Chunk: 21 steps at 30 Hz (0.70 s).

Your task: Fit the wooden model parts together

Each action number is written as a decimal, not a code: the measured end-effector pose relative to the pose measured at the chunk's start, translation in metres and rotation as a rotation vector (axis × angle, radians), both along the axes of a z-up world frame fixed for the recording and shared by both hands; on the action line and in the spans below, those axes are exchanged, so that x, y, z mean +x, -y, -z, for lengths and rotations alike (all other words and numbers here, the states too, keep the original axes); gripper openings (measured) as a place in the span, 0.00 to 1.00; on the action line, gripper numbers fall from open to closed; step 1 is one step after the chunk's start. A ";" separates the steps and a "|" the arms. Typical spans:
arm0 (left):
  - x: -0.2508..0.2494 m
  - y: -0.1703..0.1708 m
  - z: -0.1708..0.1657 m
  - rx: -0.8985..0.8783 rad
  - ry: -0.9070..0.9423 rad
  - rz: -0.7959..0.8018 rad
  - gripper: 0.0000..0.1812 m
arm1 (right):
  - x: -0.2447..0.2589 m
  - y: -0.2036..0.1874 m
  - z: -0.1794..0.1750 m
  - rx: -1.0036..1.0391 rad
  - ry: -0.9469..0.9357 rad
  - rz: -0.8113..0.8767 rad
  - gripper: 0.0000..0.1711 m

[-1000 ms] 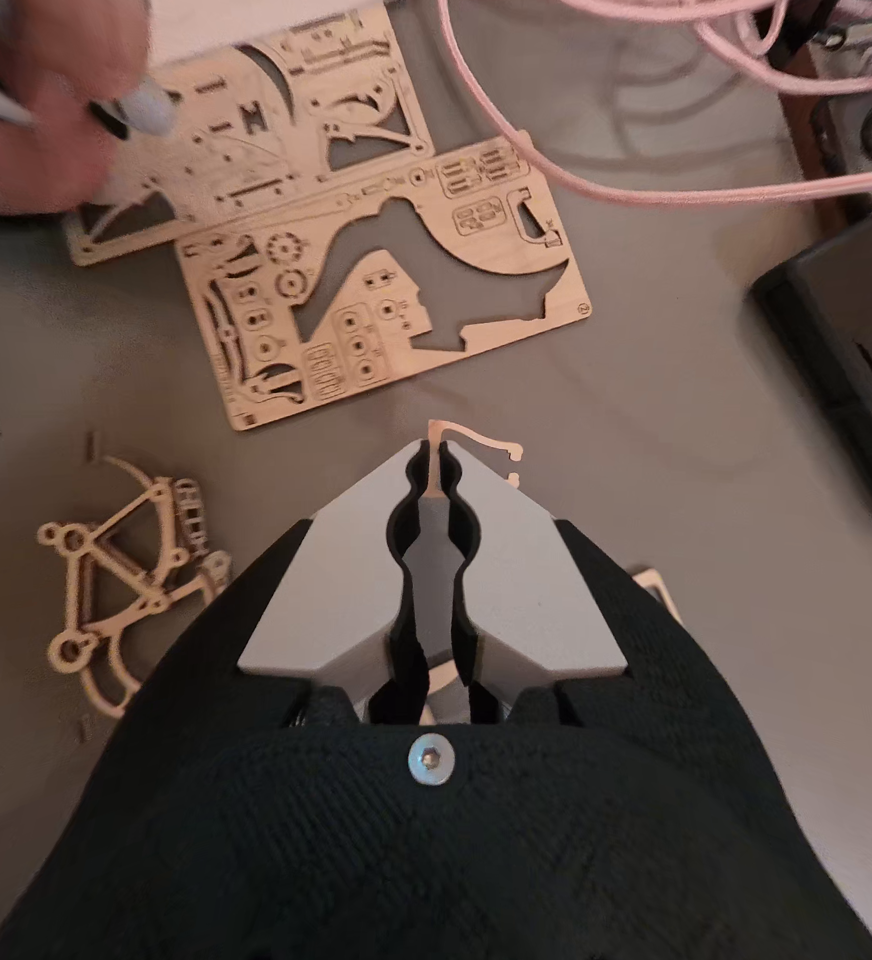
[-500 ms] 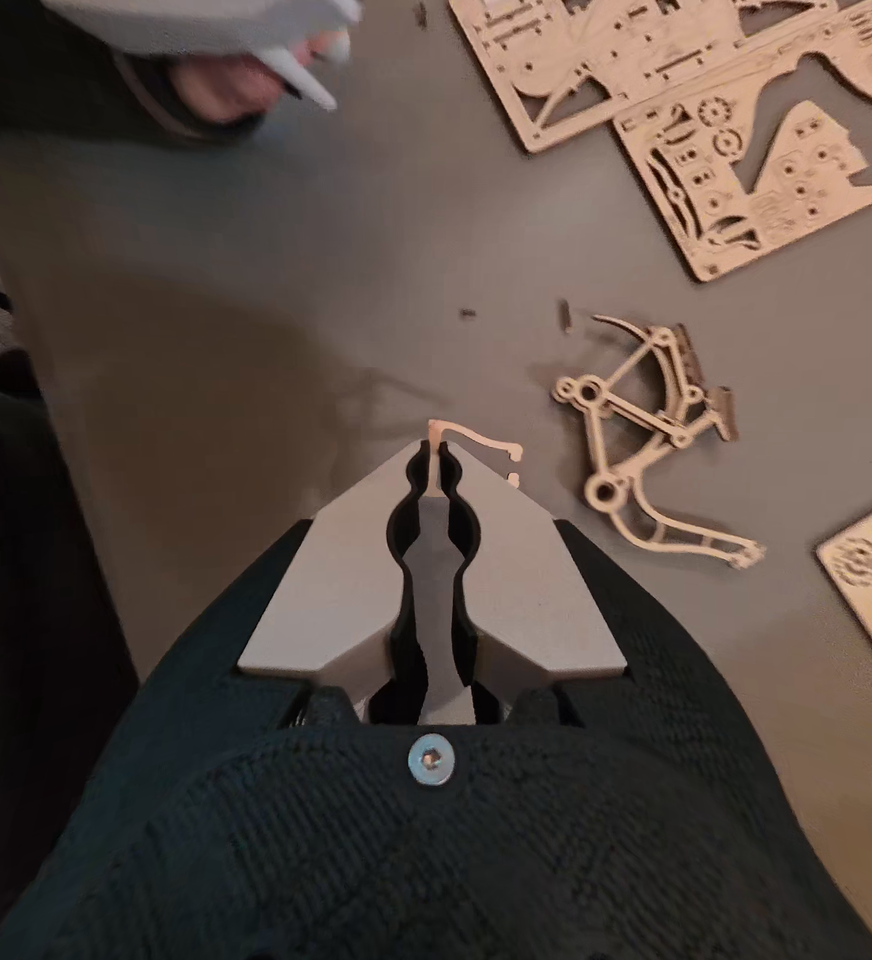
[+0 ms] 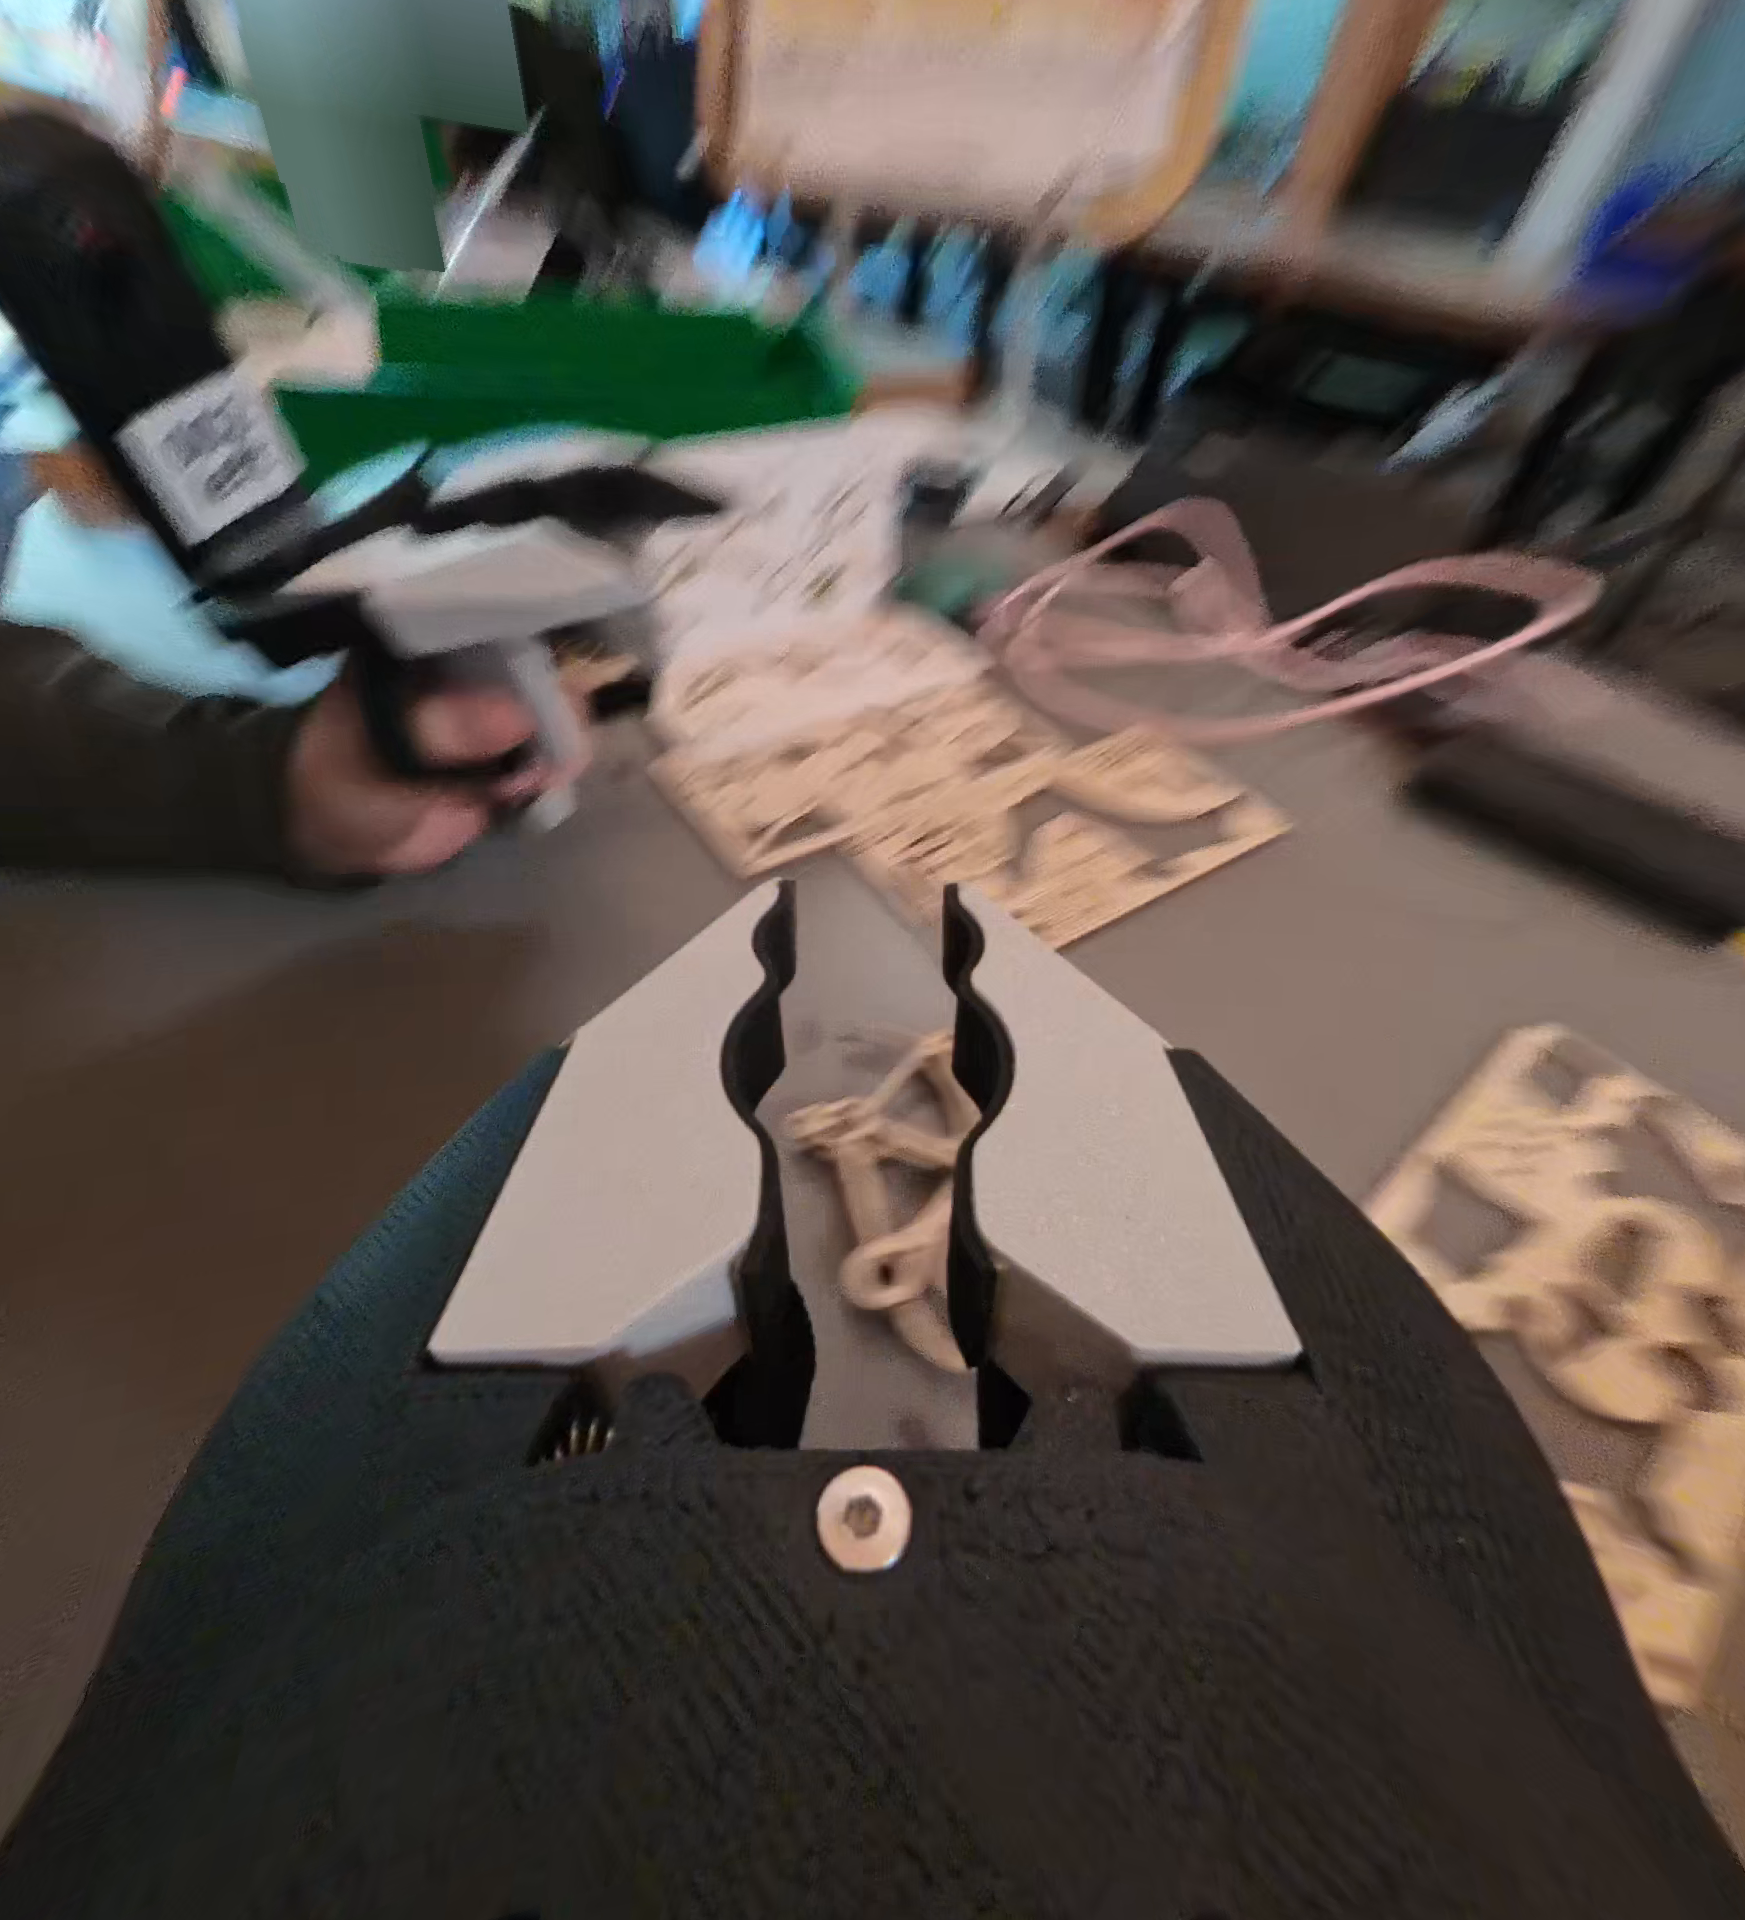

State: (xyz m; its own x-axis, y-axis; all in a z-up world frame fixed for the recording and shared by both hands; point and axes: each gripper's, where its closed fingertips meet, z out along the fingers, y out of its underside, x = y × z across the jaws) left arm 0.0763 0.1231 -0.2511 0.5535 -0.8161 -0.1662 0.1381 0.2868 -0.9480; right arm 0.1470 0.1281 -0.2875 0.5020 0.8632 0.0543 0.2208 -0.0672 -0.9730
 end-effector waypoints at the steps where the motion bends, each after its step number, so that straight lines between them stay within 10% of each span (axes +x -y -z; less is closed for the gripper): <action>1: 0.000 -0.002 0.001 -0.014 0.006 0.002 0.15 | 0.016 -0.019 -0.011 0.082 -0.059 0.066 0.15; 7: -0.008 -0.007 -0.002 -0.016 0.039 -0.017 0.06 | 0.076 -0.081 0.007 0.514 0.108 0.288 0.07; 21: 0.021 -0.004 0.010 0.040 -0.072 0.105 0.00 | 0.018 -0.099 0.009 0.637 0.154 0.060 0.00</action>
State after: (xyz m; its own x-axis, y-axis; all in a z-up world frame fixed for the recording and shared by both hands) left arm 0.0970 0.1271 -0.2612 0.4511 -0.8606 -0.2362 0.1011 0.3122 -0.9446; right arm 0.1652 0.2271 -0.2966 0.4937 0.6096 0.6202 0.3742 0.4949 -0.7842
